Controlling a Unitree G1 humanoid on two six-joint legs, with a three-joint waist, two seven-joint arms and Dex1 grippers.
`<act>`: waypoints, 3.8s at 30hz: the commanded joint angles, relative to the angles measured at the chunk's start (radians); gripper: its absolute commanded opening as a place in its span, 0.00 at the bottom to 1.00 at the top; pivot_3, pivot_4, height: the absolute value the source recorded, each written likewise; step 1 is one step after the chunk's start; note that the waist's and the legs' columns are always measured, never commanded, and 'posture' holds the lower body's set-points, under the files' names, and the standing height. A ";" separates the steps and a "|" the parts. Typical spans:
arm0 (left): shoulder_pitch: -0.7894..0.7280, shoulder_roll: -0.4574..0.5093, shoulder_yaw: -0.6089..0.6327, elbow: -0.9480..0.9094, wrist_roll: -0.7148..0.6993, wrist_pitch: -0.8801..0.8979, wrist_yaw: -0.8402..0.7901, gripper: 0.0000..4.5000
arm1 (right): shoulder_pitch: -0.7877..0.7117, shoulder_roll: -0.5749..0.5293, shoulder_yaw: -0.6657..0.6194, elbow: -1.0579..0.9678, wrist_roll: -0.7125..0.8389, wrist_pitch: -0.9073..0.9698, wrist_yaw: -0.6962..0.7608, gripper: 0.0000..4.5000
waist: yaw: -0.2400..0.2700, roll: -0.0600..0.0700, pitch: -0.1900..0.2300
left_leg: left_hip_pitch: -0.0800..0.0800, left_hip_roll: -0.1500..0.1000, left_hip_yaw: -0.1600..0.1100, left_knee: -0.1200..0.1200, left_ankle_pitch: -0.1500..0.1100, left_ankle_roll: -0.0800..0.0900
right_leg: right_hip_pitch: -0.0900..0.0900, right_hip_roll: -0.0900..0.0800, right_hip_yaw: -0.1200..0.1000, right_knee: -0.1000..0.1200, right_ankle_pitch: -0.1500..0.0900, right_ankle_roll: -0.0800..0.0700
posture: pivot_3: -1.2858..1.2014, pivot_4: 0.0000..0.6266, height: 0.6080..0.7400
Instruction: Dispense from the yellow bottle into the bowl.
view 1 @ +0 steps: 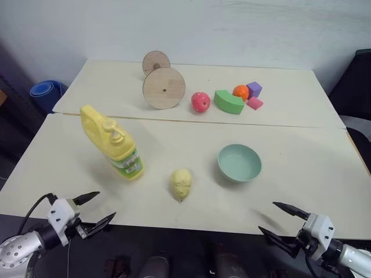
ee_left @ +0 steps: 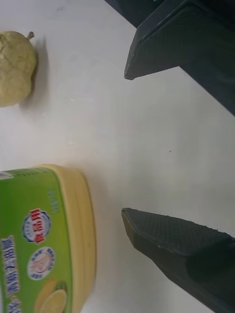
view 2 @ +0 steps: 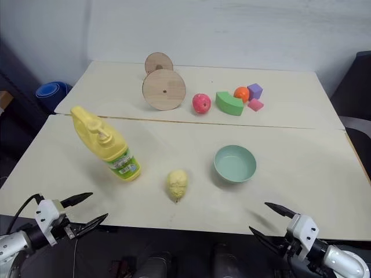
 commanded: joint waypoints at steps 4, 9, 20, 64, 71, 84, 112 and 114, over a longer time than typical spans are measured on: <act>0.001 0.018 -0.010 -0.081 -0.080 0.103 -0.047 0.99 | -0.068 -0.041 0.064 -0.172 0.040 0.151 -0.009 1.00 | -0.004 0.000 0.000 | 0.000 0.000 0.000 0.000 0.000 0.000 | 0.000 0.000 0.000 0.000 0.000 0.000 | 0.52 0.24 1.00; -0.028 0.049 0.001 -0.128 -0.192 0.158 -0.162 0.99 | -0.373 -0.070 0.268 -0.415 0.099 0.675 -0.164 1.00 | -0.005 0.001 0.001 | 0.000 0.002 0.001 0.002 0.001 -0.002 | -0.002 0.001 0.001 0.004 0.000 0.000 | 0.52 0.24 1.00; 0.002 0.073 -0.021 -0.199 -0.189 0.199 -0.228 0.99 | -0.960 0.279 0.612 -0.233 0.009 1.349 -0.506 1.00 | -0.005 0.000 0.000 | -0.003 0.001 -0.003 0.001 0.001 -0.004 | -0.004 0.000 -0.004 0.003 -0.002 -0.004 | 0.52 0.24 1.00; -0.215 0.001 -0.187 -0.399 -0.293 0.405 -0.127 1.00 | -0.815 -0.226 0.057 0.731 -0.183 0.264 0.013 0.91 | -0.035 0.005 0.004 | 0.007 0.003 0.017 0.001 0.001 0.000 | -0.002 0.005 0.004 0.006 0.001 0.002 | 0.52 0.24 1.00; -0.210 0.010 -0.161 -0.327 -0.261 0.341 -0.169 1.00 | -0.708 -0.246 -0.019 0.378 0.002 0.338 0.119 1.00 | -0.020 0.006 0.004 | 0.003 0.003 0.014 0.002 0.001 0.000 | -0.003 0.003 0.010 0.002 0.001 0.002 | 0.52 0.24 1.00; -0.197 0.019 -0.152 -0.269 -0.235 0.266 -0.232 1.00 | -0.530 -0.081 0.298 -0.193 -0.076 0.674 -0.154 1.00 | -0.001 0.002 0.003 | 0.000 0.001 0.011 0.002 0.000 0.001 | -0.004 0.001 0.009 0.000 0.001 0.002 | 0.52 0.24 1.00; 0.031 0.027 0.237 -0.589 -0.801 0.576 0.098 0.80 | -0.863 -0.018 0.498 -0.045 -0.173 0.460 0.139 0.00 | -0.007 -0.003 0.007 | 0.000 0.002 0.011 0.002 0.000 0.001 | -0.005 0.002 0.009 0.001 0.001 0.002 | 0.52 0.24 1.00; 0.006 0.070 0.341 -0.580 -0.926 0.608 0.139 0.65 | -0.929 -0.018 0.527 -0.092 -0.139 0.489 0.216 0.00 | -0.007 -0.002 0.008 | 0.000 0.003 0.010 0.002 0.000 0.001 | -0.005 0.002 0.008 0.001 0.001 0.002 | 0.52 0.24 1.00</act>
